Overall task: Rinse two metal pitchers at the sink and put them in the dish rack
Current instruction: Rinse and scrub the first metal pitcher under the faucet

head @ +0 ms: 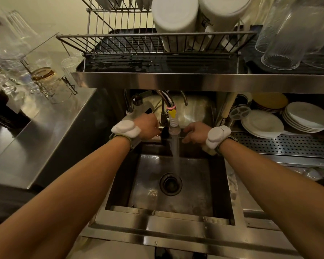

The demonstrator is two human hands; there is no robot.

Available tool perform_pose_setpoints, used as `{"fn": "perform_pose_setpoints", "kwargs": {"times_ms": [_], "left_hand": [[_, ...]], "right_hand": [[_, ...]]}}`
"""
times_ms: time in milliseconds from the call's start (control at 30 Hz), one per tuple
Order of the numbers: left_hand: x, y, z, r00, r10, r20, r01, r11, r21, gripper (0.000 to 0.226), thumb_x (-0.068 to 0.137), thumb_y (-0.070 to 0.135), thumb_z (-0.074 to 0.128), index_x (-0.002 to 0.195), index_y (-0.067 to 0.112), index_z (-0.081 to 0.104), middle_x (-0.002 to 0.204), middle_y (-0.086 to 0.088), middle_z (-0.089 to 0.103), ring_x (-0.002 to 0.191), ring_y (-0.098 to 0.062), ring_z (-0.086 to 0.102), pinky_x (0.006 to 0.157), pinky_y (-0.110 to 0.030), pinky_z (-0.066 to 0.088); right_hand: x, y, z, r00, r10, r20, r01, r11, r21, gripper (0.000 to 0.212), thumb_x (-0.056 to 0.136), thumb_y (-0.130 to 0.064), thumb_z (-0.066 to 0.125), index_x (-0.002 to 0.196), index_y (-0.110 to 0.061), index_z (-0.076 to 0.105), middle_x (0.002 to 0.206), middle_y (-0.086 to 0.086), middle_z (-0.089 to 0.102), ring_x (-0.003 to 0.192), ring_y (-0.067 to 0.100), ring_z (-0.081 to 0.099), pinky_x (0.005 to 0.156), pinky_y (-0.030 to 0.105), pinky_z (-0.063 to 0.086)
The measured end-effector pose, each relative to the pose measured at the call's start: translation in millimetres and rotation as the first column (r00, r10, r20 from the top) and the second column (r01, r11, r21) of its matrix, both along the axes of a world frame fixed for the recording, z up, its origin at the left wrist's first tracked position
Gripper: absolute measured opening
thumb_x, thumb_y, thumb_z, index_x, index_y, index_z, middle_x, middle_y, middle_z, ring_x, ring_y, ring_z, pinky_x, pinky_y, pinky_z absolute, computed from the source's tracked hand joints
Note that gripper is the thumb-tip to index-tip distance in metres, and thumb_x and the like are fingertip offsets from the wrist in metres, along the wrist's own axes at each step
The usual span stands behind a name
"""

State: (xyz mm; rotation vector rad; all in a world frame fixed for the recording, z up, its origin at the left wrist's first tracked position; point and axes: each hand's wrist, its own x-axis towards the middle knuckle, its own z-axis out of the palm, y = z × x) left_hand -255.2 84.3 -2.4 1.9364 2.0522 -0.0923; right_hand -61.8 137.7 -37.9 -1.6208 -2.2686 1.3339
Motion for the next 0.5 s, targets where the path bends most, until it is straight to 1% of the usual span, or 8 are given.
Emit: {"fn": "perform_pose_setpoints", "kwargs": {"times_ms": [67, 133, 233, 300, 333, 400, 467, 500], "left_hand": [[-1.7, 0.8, -11.6, 0.987, 0.088, 0.132, -0.081, 0.995, -0.055, 0.03, 0.092, 0.027, 0.056, 0.1, 0.002, 0.071, 0.104, -0.014, 0.069, 0.096, -0.028, 0.064, 0.081, -0.034, 0.049], [-0.7, -4.1, -22.1, 0.943, 0.182, 0.278, -0.164, 0.983, -0.085, 0.031, 0.094, 0.025, 0.053, 0.103, 0.001, 0.07, 0.1, -0.013, 0.068, 0.097, -0.026, 0.064, 0.084, -0.032, 0.047], [1.5, -5.7, -32.6, 0.805, 0.263, 0.531, -0.205, 0.964, -0.168, 0.026, 0.095, 0.022, 0.052, 0.097, 0.001, 0.069, 0.089, -0.008, 0.066, 0.086, -0.018, 0.062, 0.082, -0.031, 0.048], [1.2, -4.4, -36.1, 0.683, 0.314, 0.659, -0.228, 0.95, -0.216, 0.021, 0.096, 0.017, 0.052, 0.084, 0.008, 0.067, 0.081, -0.003, 0.065, 0.078, -0.012, 0.06, 0.073, -0.025, 0.048], [0.7, -3.4, -36.8, 0.617, 0.338, 0.71, -0.24, 0.941, -0.24, 0.022, 0.096, 0.015, 0.051, 0.078, 0.012, 0.064, 0.077, -0.001, 0.064, 0.076, -0.011, 0.059, 0.071, -0.023, 0.047], [-2.6, -0.8, -38.4, 0.514, 0.381, 0.769, -0.255, 0.923, -0.288, 0.023, 0.096, 0.013, 0.05, 0.077, 0.013, 0.062, 0.078, -0.002, 0.064, 0.079, -0.013, 0.06, 0.077, -0.027, 0.048], [-7.1, -1.3, -38.7, 0.458, 0.414, 0.787, -0.262, 0.908, -0.326, 0.02, 0.096, 0.013, 0.05, 0.081, 0.012, 0.063, 0.084, -0.005, 0.066, 0.085, -0.017, 0.063, 0.084, -0.033, 0.049], [-10.1, -1.5, -38.1, 0.458, 0.417, 0.785, -0.258, 0.908, -0.331, 0.018, 0.096, 0.014, 0.051, 0.083, 0.011, 0.063, 0.088, -0.006, 0.067, 0.088, -0.018, 0.063, 0.085, -0.033, 0.049]], "right_hand": [[1.0, -0.9, -5.2, 1.0, -0.014, -0.004, 0.014, 1.0, -0.015, 0.053, 0.075, -0.013, 0.077, 0.123, -0.003, 0.057, 0.116, 0.014, 0.064, 0.104, 0.029, 0.06, 0.091, 0.04, 0.05], [2.8, -3.1, -11.8, 0.999, -0.017, -0.04, 0.016, 1.0, -0.021, 0.06, 0.07, -0.013, 0.081, 0.123, -0.003, 0.055, 0.114, 0.014, 0.063, 0.106, 0.03, 0.06, 0.096, 0.044, 0.048], [1.5, -2.0, -23.5, 0.996, -0.024, -0.083, 0.023, 1.0, -0.015, 0.088, 0.059, -0.023, 0.089, 0.133, -0.007, 0.045, 0.123, 0.007, 0.059, 0.113, 0.025, 0.057, 0.097, 0.038, 0.047], [-1.9, 0.6, -29.1, 0.995, -0.028, -0.094, 0.028, 1.0, -0.004, 0.104, 0.053, -0.03, 0.091, 0.139, -0.01, 0.037, 0.133, 0.005, 0.054, 0.12, 0.023, 0.052, 0.1, 0.032, 0.043], [-4.7, 1.3, -30.8, 0.991, -0.044, -0.127, 0.044, 0.999, -0.004, 0.107, 0.053, -0.03, 0.091, 0.14, -0.011, 0.033, 0.135, 0.005, 0.052, 0.122, 0.022, 0.051, 0.099, 0.029, 0.041], [-11.4, 2.4, -32.0, 0.97, -0.093, -0.224, 0.094, 0.996, -0.008, 0.108, 0.055, -0.027, 0.091, 0.142, -0.013, 0.028, 0.138, 0.004, 0.048, 0.124, 0.021, 0.048, 0.098, 0.026, 0.038], [-17.7, 2.0, -32.8, 0.95, -0.119, -0.287, 0.129, 0.992, 0.014, 0.103, 0.056, -0.026, 0.09, 0.139, -0.017, 0.03, 0.133, 0.002, 0.048, 0.121, 0.02, 0.048, 0.097, 0.027, 0.039], [-20.0, 1.3, -32.7, 0.948, -0.116, -0.297, 0.131, 0.991, 0.03, 0.096, 0.056, -0.025, 0.09, 0.135, -0.017, 0.035, 0.126, 0.001, 0.051, 0.117, 0.019, 0.05, 0.093, 0.027, 0.041]]}}
